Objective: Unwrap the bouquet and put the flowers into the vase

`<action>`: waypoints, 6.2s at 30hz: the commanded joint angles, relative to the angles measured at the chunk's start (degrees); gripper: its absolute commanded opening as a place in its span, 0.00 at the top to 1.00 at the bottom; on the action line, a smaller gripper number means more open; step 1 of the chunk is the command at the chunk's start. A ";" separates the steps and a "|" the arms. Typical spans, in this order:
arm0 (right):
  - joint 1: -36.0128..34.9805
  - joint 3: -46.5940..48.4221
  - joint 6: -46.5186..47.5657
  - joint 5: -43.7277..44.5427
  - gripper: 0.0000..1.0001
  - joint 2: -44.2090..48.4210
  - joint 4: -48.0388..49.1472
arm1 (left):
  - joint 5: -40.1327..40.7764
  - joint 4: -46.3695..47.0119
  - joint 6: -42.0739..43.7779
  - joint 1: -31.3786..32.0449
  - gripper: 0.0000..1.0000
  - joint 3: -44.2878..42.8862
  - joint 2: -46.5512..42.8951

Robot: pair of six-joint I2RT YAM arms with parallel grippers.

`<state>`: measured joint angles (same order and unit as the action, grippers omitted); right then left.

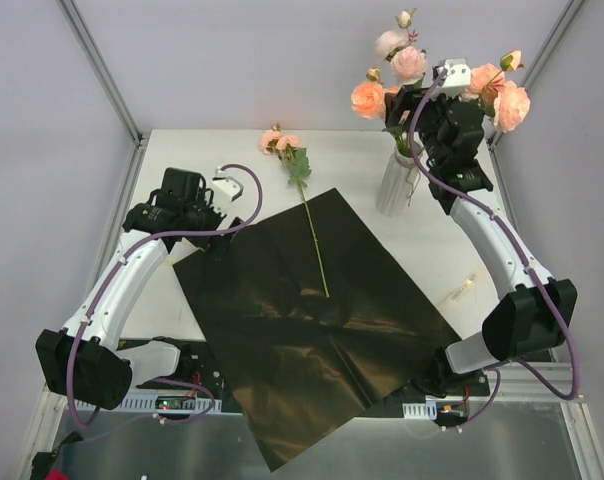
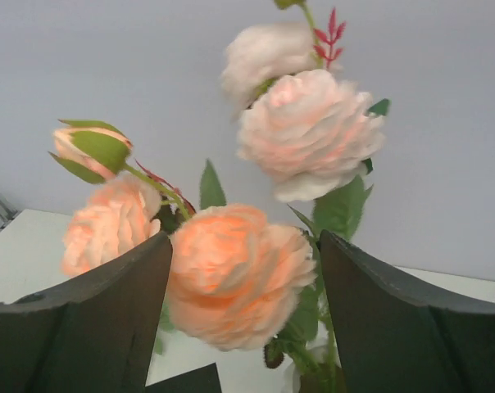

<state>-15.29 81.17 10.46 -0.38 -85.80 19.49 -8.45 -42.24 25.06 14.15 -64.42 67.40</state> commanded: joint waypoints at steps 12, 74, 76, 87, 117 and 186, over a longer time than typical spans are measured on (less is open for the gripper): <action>-21.79 1.88 5.71 7.06 0.11 7.32 -12.24 | -0.25 0.31 -0.01 -0.53 0.01 -2.11 -1.30; -20.57 39.77 -7.82 3.98 0.68 -52.89 -52.53 | -0.17 -0.21 1.66 -0.53 0.01 0.18 -4.29; -20.57 40.12 -7.82 4.25 0.68 -53.07 -53.32 | 0.01 -0.12 1.57 -0.53 0.01 -0.09 -4.55; -21.19 39.42 -8.35 6.36 0.99 -47.63 -51.58 | 1.06 -0.56 1.31 -0.62 0.01 0.79 -4.56; -17.68 -5.49 31.37 15.38 0.99 12.42 29.80 | 0.10 -0.74 -1.59 -0.62 0.01 -1.06 -4.20; -20.57 -17.36 -6.42 13.48 0.04 24.71 -44.09 | -1.39 1.54 -6.25 -0.88 0.01 -1.41 -1.57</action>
<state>-34.92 63.16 4.82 13.78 -63.94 -21.85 -8.91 -42.46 21.32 14.13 -65.23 65.45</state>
